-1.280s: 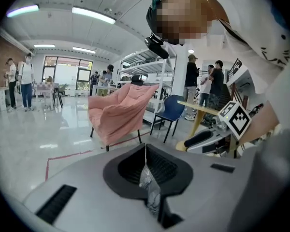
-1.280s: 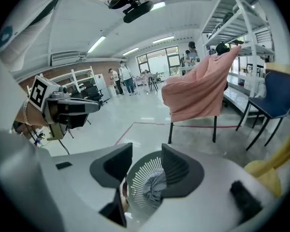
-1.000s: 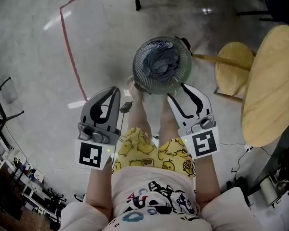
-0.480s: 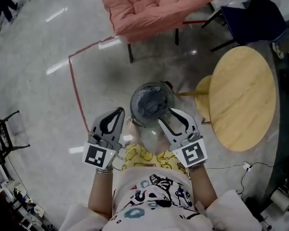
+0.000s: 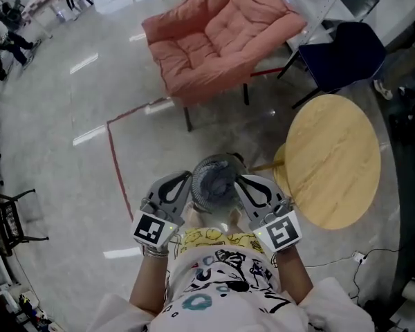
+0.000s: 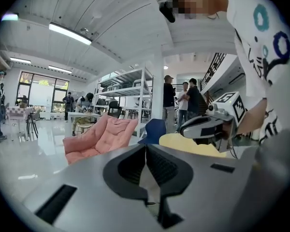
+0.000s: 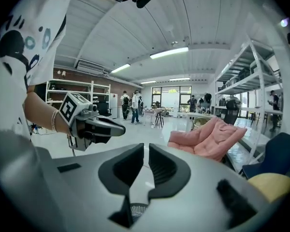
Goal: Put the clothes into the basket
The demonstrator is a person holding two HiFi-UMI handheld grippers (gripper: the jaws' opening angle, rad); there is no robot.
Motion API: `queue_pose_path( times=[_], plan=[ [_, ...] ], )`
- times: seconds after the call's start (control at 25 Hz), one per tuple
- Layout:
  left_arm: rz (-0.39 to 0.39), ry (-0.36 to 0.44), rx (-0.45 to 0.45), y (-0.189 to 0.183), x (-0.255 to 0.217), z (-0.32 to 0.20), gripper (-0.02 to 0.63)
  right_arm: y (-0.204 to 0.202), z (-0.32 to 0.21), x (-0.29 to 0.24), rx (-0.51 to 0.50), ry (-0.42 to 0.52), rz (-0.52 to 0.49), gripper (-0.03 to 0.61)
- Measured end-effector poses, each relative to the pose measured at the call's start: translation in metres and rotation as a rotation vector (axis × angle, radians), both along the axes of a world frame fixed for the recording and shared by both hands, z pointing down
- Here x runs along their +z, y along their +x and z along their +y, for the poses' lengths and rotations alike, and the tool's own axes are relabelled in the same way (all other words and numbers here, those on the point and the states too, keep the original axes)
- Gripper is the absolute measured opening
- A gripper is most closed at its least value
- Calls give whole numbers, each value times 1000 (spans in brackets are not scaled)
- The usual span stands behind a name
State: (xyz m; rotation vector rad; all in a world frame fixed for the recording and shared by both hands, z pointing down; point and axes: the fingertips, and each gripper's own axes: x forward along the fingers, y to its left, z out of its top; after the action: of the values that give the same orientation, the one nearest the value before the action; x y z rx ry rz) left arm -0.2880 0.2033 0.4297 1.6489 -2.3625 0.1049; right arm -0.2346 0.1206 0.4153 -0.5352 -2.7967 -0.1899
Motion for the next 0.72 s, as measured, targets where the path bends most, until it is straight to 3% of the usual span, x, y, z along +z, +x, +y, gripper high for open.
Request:
queue_pose_path(
  times=[0.36, 0.6, 0.72],
  plan=[
    [5, 47, -10, -12, -33, -1, 17, -8, -16, -45, 23, 34, -71, 40],
    [-32, 75, -17, -13, -53, 3, 17, -5, -32, -74, 85, 25, -122, 38],
    [-39, 83, -21, -12, -62, 7, 17, -5, -34, -90, 82, 66, -163, 37]
  ],
)
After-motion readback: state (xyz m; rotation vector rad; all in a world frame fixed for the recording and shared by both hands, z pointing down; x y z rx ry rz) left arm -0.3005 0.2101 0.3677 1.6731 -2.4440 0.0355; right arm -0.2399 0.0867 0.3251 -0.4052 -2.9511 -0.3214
